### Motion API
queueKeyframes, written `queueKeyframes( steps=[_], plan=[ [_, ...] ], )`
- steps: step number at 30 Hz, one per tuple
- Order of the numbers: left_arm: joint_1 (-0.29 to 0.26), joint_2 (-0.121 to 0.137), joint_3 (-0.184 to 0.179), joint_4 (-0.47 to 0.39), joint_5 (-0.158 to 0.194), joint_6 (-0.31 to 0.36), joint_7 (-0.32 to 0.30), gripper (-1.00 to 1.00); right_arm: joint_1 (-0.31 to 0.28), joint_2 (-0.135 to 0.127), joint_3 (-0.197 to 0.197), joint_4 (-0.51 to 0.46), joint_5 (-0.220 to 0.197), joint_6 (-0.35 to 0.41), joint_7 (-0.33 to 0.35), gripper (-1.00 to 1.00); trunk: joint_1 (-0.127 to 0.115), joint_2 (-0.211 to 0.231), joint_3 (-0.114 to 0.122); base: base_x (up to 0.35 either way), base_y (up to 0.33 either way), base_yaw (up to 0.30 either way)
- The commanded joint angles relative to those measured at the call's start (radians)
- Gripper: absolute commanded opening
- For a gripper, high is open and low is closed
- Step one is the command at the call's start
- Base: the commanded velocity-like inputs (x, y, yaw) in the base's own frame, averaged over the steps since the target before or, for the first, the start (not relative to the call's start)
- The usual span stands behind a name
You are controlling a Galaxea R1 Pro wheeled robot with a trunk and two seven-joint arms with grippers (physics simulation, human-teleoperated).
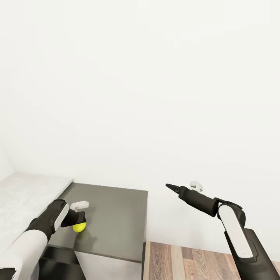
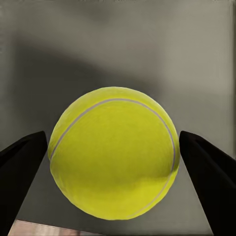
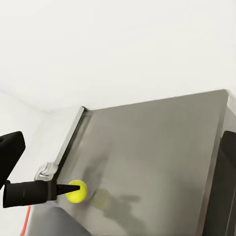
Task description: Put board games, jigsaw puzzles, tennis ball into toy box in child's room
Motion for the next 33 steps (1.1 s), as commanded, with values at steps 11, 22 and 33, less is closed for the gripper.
queueKeyframes(
  steps=[11,22,33],
  plan=[
    [-0.001,-0.007,0.003,-0.001,0.003,0.032,-0.001,-1.0,-0.001,0.001,-0.001,0.0,0.01,0.005,0.01,1.0,-0.034,0.062,0.027,0.0,0.0,0.0],
    [-0.001,-0.008,0.005,-0.001,0.003,0.043,-0.001,-1.0,0.0,0.002,0.0,0.002,0.017,0.002,0.008,1.0,-0.077,0.139,0.061,0.0,0.0,0.0],
    [-0.001,-0.008,0.005,-0.001,0.003,0.045,-0.003,-1.0,-0.001,0.003,-0.001,0.003,0.011,0.002,0.007,1.0,-0.119,0.216,0.096,0.0,0.0,0.0]
  ],
)
